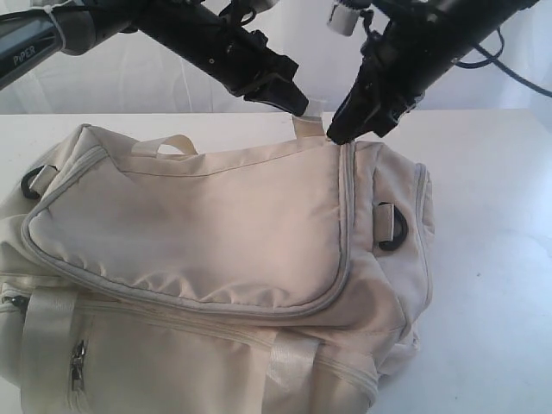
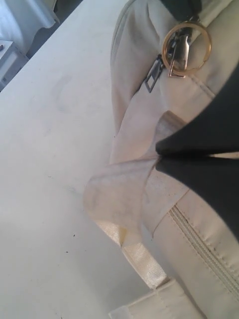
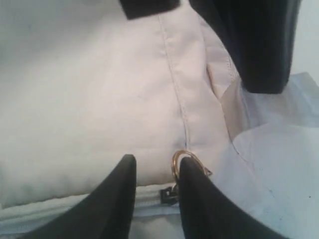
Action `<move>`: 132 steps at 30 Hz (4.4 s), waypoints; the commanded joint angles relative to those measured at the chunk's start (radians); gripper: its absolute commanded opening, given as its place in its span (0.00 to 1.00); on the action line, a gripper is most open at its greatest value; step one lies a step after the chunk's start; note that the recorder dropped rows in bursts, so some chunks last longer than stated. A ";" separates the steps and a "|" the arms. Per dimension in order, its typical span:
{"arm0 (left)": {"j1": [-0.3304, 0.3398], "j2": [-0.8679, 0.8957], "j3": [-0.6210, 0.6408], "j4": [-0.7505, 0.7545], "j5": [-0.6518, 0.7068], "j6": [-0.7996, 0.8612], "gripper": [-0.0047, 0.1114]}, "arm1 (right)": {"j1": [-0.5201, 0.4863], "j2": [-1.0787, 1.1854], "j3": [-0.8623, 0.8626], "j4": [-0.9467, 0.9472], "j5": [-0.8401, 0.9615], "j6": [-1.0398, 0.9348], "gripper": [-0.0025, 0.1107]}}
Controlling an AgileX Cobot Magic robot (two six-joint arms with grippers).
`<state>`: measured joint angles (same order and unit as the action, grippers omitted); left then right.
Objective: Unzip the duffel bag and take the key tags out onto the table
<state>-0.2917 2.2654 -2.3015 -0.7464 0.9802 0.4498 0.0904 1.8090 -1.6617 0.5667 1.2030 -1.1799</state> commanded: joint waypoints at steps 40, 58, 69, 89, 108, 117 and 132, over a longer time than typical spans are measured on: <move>0.002 -0.007 0.002 -0.011 0.009 -0.002 0.04 | 0.069 -0.048 -0.003 -0.198 -0.155 0.294 0.02; 0.002 -0.007 0.002 0.034 -0.027 -0.097 0.04 | 0.069 -0.142 0.043 -0.163 0.018 0.559 0.02; 0.002 -0.007 0.002 0.084 -0.090 -0.145 0.04 | 0.080 -0.261 0.160 -0.122 0.018 0.557 0.02; 0.008 -0.007 0.002 0.120 -0.120 -0.171 0.04 | 0.170 -0.572 0.620 0.043 -0.027 0.548 0.02; 0.027 -0.007 -0.002 0.120 -0.093 -0.185 0.04 | 0.492 -0.502 0.804 0.244 -0.416 0.500 0.02; 0.027 -0.007 -0.004 0.120 -0.045 -0.127 0.37 | 0.509 -0.461 0.804 0.244 -0.428 0.504 0.17; 0.140 -0.383 0.292 0.216 0.241 -0.059 0.54 | 0.507 -0.863 0.671 -0.554 -0.331 1.186 0.52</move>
<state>-0.1714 1.9675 -2.1427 -0.5379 1.1331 0.3745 0.5982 0.9869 -0.9850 0.0557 0.8276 -0.0470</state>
